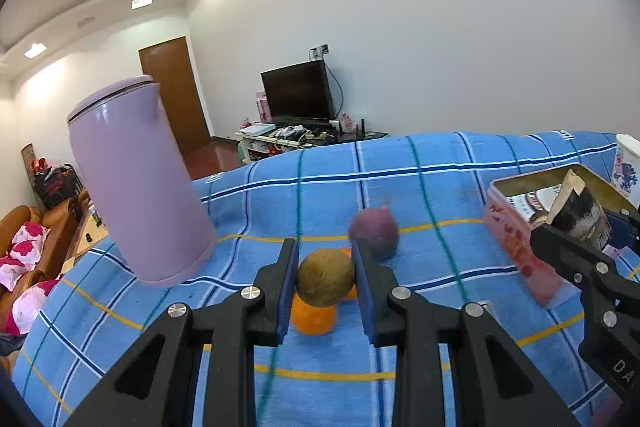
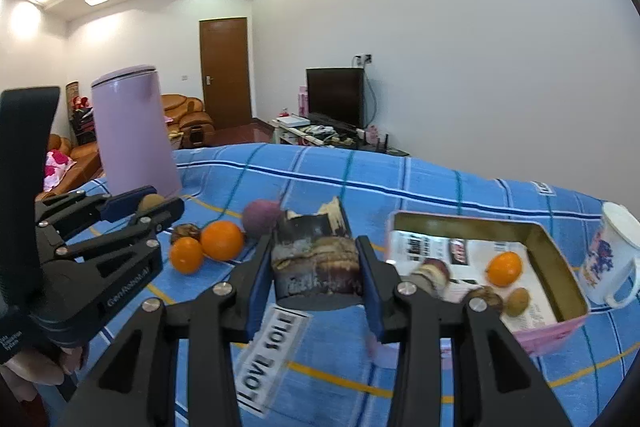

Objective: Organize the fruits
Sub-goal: 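Carry the sugarcane chunk and small brown fruit over the pink tin with both tools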

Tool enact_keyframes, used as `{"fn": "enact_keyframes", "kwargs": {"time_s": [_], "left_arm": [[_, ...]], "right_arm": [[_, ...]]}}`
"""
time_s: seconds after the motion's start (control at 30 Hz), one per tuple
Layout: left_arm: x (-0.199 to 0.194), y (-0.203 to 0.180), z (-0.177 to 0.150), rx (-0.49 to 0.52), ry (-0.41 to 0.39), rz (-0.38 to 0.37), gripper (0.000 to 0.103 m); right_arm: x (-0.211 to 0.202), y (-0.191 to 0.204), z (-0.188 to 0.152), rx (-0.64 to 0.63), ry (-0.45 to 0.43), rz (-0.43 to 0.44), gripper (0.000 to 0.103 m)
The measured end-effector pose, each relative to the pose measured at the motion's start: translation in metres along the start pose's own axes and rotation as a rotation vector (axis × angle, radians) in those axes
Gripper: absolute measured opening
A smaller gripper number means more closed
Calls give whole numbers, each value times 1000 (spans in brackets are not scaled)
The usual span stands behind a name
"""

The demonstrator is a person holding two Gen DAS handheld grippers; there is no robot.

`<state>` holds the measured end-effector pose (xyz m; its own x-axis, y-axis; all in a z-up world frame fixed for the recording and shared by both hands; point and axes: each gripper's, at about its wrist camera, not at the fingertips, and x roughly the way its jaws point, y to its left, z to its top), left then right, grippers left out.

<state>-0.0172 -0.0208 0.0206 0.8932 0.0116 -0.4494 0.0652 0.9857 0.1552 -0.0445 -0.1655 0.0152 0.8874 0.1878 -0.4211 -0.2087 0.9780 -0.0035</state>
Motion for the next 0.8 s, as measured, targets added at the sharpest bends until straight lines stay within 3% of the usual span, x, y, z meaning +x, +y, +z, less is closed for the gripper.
{"fn": "enact_keyframes", "kwargs": {"time_s": [0.8], "left_arm": [[7, -90, 28, 36, -10, -114, 30]], "right_arm": [[-19, -95, 2, 80, -30, -137, 43]]}}
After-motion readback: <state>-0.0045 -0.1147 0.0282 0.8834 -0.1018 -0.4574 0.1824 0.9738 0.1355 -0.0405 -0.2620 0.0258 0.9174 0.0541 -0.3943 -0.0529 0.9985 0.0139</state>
